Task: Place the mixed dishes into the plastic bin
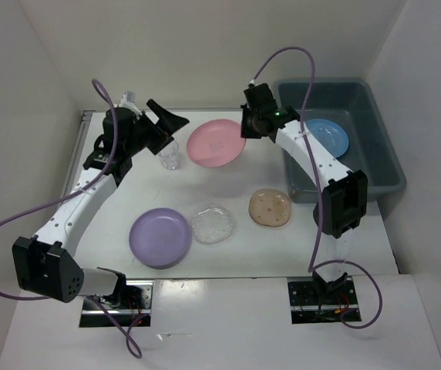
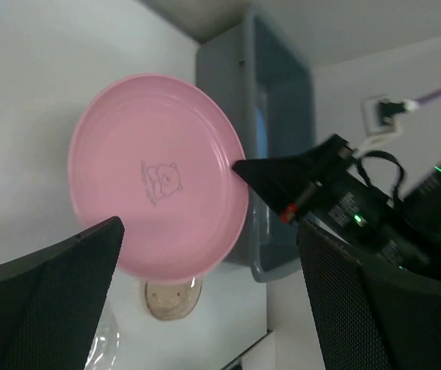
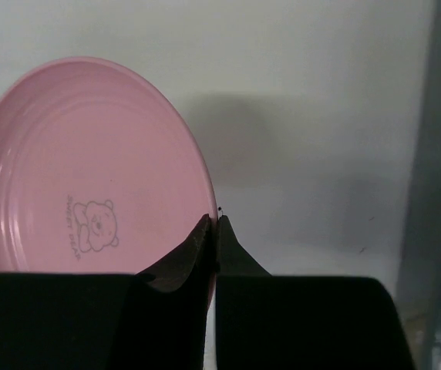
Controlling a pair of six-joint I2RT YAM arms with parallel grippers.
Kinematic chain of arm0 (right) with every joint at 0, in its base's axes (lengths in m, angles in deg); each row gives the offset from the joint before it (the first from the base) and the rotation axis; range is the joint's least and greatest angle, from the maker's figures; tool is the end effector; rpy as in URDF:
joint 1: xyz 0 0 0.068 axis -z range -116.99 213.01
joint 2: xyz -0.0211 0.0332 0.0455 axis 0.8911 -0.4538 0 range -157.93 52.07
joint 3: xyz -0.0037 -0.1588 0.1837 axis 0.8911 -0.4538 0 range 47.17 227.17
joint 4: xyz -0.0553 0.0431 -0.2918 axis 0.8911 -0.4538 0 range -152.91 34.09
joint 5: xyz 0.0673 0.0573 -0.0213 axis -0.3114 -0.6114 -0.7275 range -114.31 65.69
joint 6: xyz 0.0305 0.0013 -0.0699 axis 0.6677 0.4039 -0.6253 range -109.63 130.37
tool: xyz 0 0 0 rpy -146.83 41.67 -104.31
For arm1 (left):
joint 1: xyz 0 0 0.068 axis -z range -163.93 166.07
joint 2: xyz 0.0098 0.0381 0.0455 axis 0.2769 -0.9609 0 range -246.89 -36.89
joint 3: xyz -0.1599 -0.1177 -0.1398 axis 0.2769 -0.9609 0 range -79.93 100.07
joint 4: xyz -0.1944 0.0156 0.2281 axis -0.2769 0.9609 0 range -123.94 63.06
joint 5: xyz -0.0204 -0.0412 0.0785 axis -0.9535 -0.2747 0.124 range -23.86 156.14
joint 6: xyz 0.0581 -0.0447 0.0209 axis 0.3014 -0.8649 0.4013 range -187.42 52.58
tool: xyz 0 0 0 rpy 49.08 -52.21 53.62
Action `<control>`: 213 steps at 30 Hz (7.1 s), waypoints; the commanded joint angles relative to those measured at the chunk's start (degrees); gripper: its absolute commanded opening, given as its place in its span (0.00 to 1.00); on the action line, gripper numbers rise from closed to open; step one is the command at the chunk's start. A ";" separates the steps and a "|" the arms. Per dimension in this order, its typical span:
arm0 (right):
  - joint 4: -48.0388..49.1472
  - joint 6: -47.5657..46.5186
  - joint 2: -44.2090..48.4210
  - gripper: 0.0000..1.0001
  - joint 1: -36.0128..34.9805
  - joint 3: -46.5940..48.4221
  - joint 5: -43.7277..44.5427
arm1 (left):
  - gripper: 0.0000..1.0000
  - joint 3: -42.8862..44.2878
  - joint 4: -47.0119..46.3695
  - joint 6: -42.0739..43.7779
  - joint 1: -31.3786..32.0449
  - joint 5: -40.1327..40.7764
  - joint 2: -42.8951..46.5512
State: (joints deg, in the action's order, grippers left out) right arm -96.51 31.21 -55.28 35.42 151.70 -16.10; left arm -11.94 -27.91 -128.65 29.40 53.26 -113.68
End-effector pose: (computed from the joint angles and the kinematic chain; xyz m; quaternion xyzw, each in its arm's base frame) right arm 0.4280 0.2132 0.2868 -0.0256 0.9162 0.1018 0.3867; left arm 0.3770 -0.1041 0.3206 -0.2572 0.7474 -0.4378 0.4283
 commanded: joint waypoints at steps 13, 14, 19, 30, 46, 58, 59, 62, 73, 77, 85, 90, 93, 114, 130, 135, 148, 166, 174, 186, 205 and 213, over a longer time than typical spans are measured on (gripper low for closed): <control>-2.29 10.35 -4.79 0.00 36.55 8.50 6.46 | 1.00 -12.61 1.27 4.19 0.21 3.39 10.52; -2.29 10.36 -5.41 0.00 37.78 8.50 6.99 | 1.00 -13.40 1.27 4.19 0.21 3.39 10.52; -3.96 11.59 -10.49 0.00 39.11 8.50 14.09 | 1.00 -15.33 3.29 6.47 0.21 4.44 11.57; -6.95 13.88 -23.07 0.00 39.11 20.09 21.41 | 1.00 -24.48 13.58 10.17 -0.31 14.38 20.63; -3.35 8.43 -0.51 0.57 35.69 4.32 8.34 | 1.00 -27.81 13.58 9.55 -9.27 16.58 7.02; -0.89 2.54 15.50 0.66 -0.42 -17.57 -0.37 | 0.99 -32.38 11.38 7.27 -10.60 15.26 3.76; -0.28 2.54 14.98 0.66 -3.66 -19.17 -1.60 | 0.99 -33.26 10.77 7.27 -10.60 15.26 5.32; 2.97 0.35 14.45 0.65 -9.03 -24.80 -6.44 | 0.99 -33.80 10.77 6.74 -10.60 15.26 8.23; 7.55 -3.70 8.92 0.58 -11.43 -31.66 -15.85 | 0.96 -36.34 10.42 5.60 -10.60 15.70 9.56; 8.69 -3.70 6.37 0.57 -11.43 -32.90 -15.85 | 0.96 -36.35 9.89 5.07 -10.60 15.70 9.56; 10.01 -4.23 2.06 0.51 -11.43 -34.04 -17.08 | 0.96 -36.35 9.36 5.07 -10.60 15.70 9.56; 10.54 -4.23 -0.22 0.32 -11.43 -34.04 -18.48 | 0.96 -36.35 8.83 4.54 -10.60 15.70 9.56; 10.54 -4.23 -0.76 0.20 -11.43 -33.52 -20.42 | 0.96 -36.35 8.83 4.54 -10.60 15.70 9.56; -1.58 -1.60 9.00 0.00 -1.78 -9.57 -1.72 | 0.96 -37.93 7.78 4.54 -10.60 15.70 11.76; -9.59 5.87 -8.40 0.00 32.68 18.25 14.54 | 0.96 -38.45 7.25 6.21 -10.60 15.17 13.34; -10.20 6.49 -14.19 0.00 35.94 21.76 19.47 | 0.96 -38.45 7.25 6.74 -10.60 15.17 12.72; -12.05 5.97 -20.90 0.46 37.09 29.77 12.99 | 0.96 -37.93 7.78 6.13 -10.60 17.01 11.59; -3.97 4.38 12.50 0.61 15.65 -0.37 -4.51 | 0.71 -37.22 18.06 6.12 -10.60 21.94 11.58; -2.73 4.38 16.29 0.61 13.44 -7.76 -4.52 | 0.72 -35.91 21.22 6.92 -10.60 17.81 12.11; -1.59 3.33 16.91 0.61 8.96 -14.27 -6.80 | 0.80 -27.65 24.12 8.05 -10.60 13.40 12.02; -3.27 -3.17 16.74 0.60 -10.71 -25.06 -20.59 | 0.80 -29.49 23.25 9.46 -9.54 12.36 9.21; 0.51 -5.54 13.75 0.60 -21.96 -30.53 -25.96 | 0.80 -28.44 20.96 8.32 -9.54 12.36 8.68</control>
State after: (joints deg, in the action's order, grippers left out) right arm -99.27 27.97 -41.45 15.00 121.01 -39.73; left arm -40.92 -5.23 -120.08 19.69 66.22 -104.70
